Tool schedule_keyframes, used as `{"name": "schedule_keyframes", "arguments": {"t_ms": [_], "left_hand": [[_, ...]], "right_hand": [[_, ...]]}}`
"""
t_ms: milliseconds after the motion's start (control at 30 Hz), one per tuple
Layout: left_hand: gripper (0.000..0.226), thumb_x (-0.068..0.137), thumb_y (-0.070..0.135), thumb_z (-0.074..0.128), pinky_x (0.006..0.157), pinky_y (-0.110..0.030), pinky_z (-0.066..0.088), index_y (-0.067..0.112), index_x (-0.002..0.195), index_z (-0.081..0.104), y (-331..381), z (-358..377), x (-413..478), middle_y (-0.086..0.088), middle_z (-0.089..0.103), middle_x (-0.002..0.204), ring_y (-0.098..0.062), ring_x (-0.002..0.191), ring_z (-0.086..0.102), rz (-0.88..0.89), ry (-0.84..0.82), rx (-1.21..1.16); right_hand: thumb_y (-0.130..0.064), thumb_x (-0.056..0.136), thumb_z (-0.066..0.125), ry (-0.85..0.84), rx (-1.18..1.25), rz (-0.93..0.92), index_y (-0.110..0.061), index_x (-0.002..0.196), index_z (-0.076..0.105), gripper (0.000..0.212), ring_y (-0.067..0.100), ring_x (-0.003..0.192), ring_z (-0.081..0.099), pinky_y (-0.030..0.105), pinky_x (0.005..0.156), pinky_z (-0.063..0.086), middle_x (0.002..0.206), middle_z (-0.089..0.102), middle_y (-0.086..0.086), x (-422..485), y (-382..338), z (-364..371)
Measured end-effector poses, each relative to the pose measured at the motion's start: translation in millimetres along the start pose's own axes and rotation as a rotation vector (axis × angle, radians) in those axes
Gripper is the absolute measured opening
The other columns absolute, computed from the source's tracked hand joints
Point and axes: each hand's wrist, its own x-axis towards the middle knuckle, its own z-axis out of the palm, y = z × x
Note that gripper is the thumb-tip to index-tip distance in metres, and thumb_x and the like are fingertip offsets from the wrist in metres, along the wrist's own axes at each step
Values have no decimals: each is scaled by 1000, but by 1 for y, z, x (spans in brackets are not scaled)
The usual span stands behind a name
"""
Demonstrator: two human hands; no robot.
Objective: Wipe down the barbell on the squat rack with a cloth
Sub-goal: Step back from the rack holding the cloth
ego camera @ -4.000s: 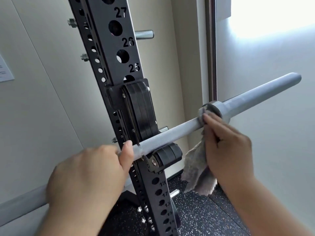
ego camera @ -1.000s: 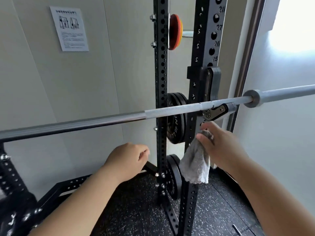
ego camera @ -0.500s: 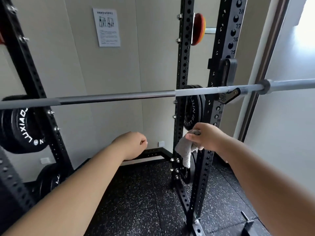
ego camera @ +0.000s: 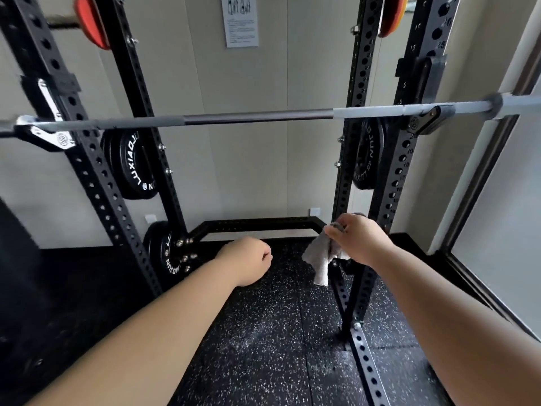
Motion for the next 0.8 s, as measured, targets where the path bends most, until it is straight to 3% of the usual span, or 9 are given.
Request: {"name": "schedule_keyframes", "arguments": {"t_ms": [167,300,400,500,633,800], "left_hand": [[35,102,36,42,64,-36,52,23,75,60,-16,18,-62,5,63,73,-18,64,56,-70,4,-5],[34,101,36,40,64,-37,53,24,75,59,-32,27,-108,6,64,73,-19,66,59,-97,-9,-22],[33,101,35,40,63,-35,51,27,80,63,-42,30,-145,7,65,74,-17,66,59,-107,3,-35],[33,102,34,39,58,-32,45,28,79,61,-55,34,-189,9,62,71,-15,62,54,-106,-9,-32],[33,103,34,40,56,-31,44,28,74,56,-76,39,-265,10,57,68,-14,60,51,-108,-27,-37],[35,103,35,40,57,-34,45,24,74,54,-121,51,-375,2,61,71,-17,60,50,-166,-41,-53]], "right_hand": [[-60,102,50,-108,0,5,-25,94,64,39,16,60,64,29,52,49,77,70,0,-48,-8,29],[-58,103,48,-137,17,21,-23,100,67,39,15,59,63,26,48,45,78,70,-1,-90,-19,42],[-57,100,56,-170,55,32,-24,100,68,35,19,66,72,33,52,56,84,73,0,-124,-35,47],[-42,97,70,-288,114,58,-20,100,69,22,19,69,77,32,58,63,88,76,4,-161,-51,56],[-25,97,73,-347,142,81,-17,97,69,9,24,71,79,40,66,67,83,79,10,-218,-80,81],[-38,98,69,-279,21,52,-21,95,69,17,23,65,77,42,61,66,80,77,3,-300,-138,121]]}}
